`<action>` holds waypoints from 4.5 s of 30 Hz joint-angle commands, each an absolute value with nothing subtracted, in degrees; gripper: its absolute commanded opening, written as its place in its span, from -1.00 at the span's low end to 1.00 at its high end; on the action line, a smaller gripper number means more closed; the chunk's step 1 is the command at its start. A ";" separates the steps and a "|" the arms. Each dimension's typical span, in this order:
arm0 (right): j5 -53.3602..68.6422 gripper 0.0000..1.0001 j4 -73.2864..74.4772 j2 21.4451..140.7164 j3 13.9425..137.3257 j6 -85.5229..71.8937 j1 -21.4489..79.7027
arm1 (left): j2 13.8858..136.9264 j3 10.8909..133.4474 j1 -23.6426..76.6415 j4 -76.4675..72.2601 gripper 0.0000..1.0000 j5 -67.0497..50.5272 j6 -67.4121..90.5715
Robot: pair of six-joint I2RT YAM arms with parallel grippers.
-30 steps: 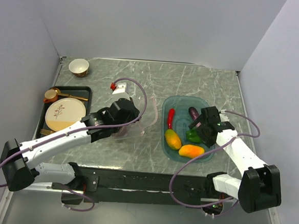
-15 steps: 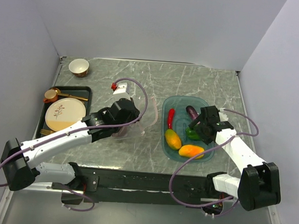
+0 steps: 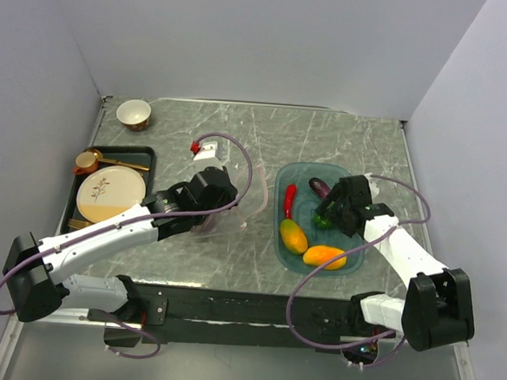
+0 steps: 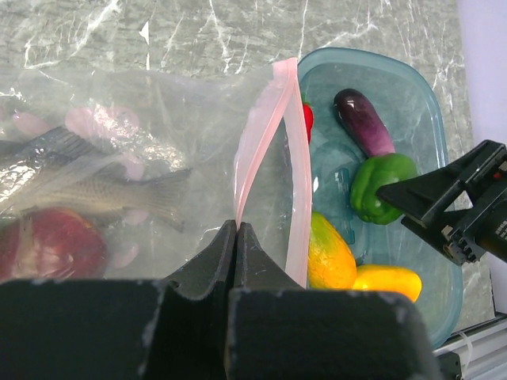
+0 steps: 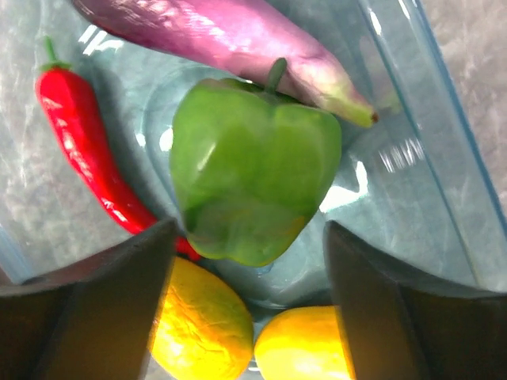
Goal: Place the food in the zip-top bag and seal the zipper
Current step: Pick up the fake vegetable from the bin, then place the fake vegetable in the zipper food storage bag.
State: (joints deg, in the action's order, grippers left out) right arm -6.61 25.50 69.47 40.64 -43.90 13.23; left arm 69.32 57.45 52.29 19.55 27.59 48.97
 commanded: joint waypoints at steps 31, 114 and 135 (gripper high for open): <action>-11.95 0.82 22.15 75.06 45.70 -41.84 12.83 | 68.64 59.33 51.94 20.04 -0.98 28.83 48.96; 24.61 -0.15 19.77 81.38 69.69 -30.76 30.85 | 67.59 59.59 52.03 19.60 -0.98 26.98 49.39; 19.42 0.65 24.34 82.18 72.42 -29.44 32.87 | 67.06 60.03 51.94 18.81 -0.98 27.86 49.31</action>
State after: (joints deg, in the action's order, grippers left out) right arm 21.65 24.43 84.75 70.50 -30.39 32.53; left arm 68.82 58.22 52.18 20.43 26.83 49.21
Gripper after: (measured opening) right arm 0.817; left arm 0.022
